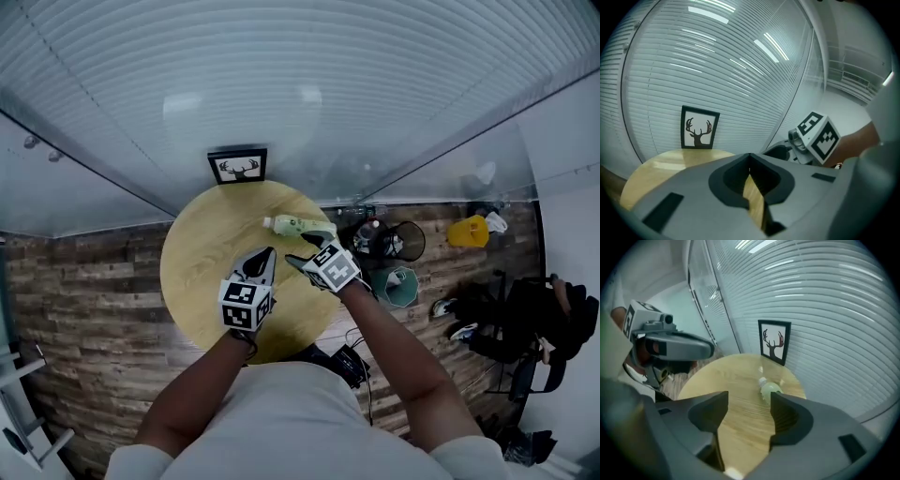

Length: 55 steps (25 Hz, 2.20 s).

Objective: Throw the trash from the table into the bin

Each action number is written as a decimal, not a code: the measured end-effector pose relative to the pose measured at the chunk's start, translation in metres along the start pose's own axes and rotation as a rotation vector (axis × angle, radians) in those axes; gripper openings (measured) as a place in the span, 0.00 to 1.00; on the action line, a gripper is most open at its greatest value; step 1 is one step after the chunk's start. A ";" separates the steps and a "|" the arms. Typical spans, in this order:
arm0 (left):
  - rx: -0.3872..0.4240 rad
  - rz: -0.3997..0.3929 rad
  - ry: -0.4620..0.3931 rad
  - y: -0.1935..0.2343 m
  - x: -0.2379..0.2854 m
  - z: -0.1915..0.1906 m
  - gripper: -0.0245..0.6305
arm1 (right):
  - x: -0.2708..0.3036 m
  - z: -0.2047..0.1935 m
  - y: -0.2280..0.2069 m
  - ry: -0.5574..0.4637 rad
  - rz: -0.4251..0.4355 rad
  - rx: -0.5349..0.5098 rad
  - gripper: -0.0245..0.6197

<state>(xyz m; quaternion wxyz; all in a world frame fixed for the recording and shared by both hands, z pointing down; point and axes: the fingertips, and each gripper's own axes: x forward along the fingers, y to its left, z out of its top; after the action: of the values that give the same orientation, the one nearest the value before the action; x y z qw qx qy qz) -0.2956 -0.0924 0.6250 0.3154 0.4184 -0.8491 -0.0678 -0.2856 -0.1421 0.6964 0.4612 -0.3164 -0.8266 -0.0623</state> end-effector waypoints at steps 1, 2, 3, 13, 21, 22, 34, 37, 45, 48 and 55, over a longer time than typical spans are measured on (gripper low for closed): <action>-0.009 0.007 0.004 0.003 0.003 -0.003 0.05 | 0.006 -0.003 -0.006 0.042 0.000 -0.051 0.46; -0.017 0.013 0.005 0.005 0.006 -0.005 0.05 | 0.012 -0.006 -0.012 0.083 -0.001 -0.108 0.48; -0.023 0.019 0.006 0.007 0.008 -0.006 0.05 | 0.019 -0.008 -0.018 0.122 -0.003 -0.170 0.49; -0.048 0.077 0.028 0.020 0.017 -0.008 0.05 | 0.070 -0.036 -0.061 0.395 -0.008 -0.451 0.55; -0.037 0.057 0.067 0.026 0.038 -0.007 0.05 | 0.093 -0.070 -0.082 0.555 -0.047 -0.555 0.55; -0.040 0.055 0.074 0.026 0.039 -0.008 0.05 | 0.094 -0.072 -0.082 0.558 -0.054 -0.558 0.54; -0.038 0.061 0.084 0.032 0.034 -0.014 0.05 | 0.087 -0.069 -0.073 0.485 -0.121 -0.568 0.40; -0.026 0.061 0.081 0.035 0.022 -0.013 0.05 | 0.070 -0.050 -0.059 0.377 -0.167 -0.456 0.40; 0.023 -0.048 0.051 0.026 -0.012 0.000 0.05 | -0.001 0.007 0.006 -0.039 -0.284 -0.062 0.40; 0.055 -0.107 0.058 0.016 -0.038 0.009 0.05 | -0.038 0.030 0.033 -0.228 -0.349 0.098 0.40; 0.129 -0.252 0.062 -0.012 -0.091 -0.002 0.05 | -0.110 0.041 0.128 -0.659 -0.546 0.409 0.40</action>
<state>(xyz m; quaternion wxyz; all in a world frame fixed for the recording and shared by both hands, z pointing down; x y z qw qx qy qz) -0.2451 -0.0308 0.5783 0.3029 0.5428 -0.7824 -0.0392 -0.1994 -0.0755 0.5612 0.1938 0.0067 -0.9772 0.0865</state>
